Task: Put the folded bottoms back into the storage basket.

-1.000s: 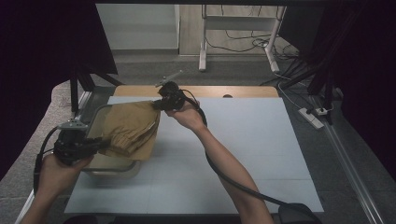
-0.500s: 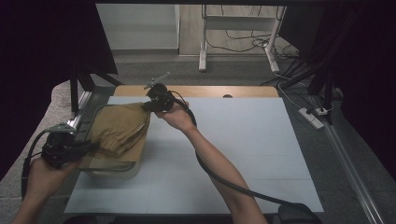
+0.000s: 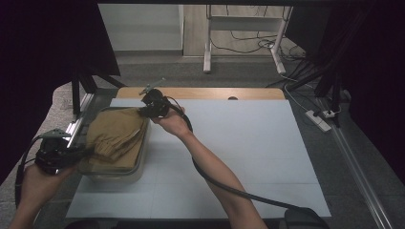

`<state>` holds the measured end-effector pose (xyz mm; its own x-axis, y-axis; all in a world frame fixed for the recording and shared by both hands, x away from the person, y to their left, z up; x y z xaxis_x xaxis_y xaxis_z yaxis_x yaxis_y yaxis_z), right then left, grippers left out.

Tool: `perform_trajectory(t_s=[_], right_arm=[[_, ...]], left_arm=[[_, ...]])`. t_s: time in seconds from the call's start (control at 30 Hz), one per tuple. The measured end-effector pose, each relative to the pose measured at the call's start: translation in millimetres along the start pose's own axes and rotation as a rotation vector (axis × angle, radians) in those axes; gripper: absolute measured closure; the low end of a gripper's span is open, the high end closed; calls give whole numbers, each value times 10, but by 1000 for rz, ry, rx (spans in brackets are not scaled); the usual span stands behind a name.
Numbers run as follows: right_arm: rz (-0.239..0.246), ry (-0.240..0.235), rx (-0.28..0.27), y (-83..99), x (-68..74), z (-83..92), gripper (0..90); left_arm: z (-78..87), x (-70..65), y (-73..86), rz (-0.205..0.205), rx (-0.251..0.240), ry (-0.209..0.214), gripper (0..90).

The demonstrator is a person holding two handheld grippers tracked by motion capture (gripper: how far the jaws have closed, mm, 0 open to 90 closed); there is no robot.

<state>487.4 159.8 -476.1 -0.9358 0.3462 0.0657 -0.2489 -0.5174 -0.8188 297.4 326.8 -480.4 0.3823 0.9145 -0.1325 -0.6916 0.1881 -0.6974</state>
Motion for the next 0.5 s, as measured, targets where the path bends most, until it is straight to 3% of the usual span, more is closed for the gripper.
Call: perform_trajectory(t_s=[0.27,0.5], right_arm=[[-9,4,14,74,-11,-151,838],[-10,17,27,144,-9,-247,837]], left_arm=[[-127,102,101,18,14,-22,783],[-238,126,177,9,31,-35,781]])
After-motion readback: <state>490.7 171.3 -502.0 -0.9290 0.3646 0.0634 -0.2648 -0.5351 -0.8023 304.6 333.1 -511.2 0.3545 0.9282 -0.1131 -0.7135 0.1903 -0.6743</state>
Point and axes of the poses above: each handheld gripper's, and its own axes: z roughly backward along the jaws, y roughly out of its underside, x roughly to its left, the point moved 8 cm from there along -z, roughly forward along the jaws, and after that the axes turned 4 degrees about -x, right-handed, at the moved point
